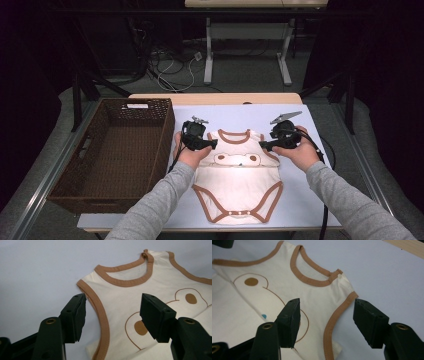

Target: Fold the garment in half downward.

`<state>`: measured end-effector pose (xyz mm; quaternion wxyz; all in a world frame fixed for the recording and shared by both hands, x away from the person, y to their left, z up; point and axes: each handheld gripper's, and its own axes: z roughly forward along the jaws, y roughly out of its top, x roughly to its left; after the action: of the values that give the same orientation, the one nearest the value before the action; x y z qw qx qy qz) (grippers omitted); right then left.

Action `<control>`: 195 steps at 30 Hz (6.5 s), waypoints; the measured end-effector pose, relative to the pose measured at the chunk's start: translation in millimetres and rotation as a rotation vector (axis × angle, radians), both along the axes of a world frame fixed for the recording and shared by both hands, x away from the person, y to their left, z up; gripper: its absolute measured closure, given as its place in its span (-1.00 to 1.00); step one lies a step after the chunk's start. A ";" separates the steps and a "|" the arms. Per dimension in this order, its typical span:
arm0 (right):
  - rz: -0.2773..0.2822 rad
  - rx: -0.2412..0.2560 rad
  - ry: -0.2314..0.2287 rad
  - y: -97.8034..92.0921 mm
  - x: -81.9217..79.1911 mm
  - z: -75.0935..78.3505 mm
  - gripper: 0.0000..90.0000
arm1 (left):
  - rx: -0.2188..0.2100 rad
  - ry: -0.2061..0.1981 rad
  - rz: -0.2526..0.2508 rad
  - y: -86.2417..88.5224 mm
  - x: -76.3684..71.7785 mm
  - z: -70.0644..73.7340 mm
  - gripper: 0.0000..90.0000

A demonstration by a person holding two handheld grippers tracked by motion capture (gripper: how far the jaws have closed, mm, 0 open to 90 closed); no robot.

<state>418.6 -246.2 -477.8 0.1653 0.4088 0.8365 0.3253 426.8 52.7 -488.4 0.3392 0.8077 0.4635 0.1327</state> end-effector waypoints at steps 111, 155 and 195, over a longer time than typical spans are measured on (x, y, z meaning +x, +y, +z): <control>-0.120 -0.051 0.082 8.0 88.4 -58.1 0.44 | 0.054 0.106 0.006 -9.9 85.4 -42.9 0.94; -0.061 -0.095 -0.066 20.3 61.4 -29.1 0.74 | 0.020 0.057 0.006 -6.4 67.1 -13.6 0.95; 0.013 -0.006 -0.182 6.5 -38.3 0.9 0.74 | -0.085 -0.063 -0.057 13.0 -35.2 10.2 0.95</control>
<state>380.3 -239.7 -476.9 0.2398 0.3715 0.8217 0.3595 391.6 65.7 -478.2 0.3915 0.8009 0.4345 0.1285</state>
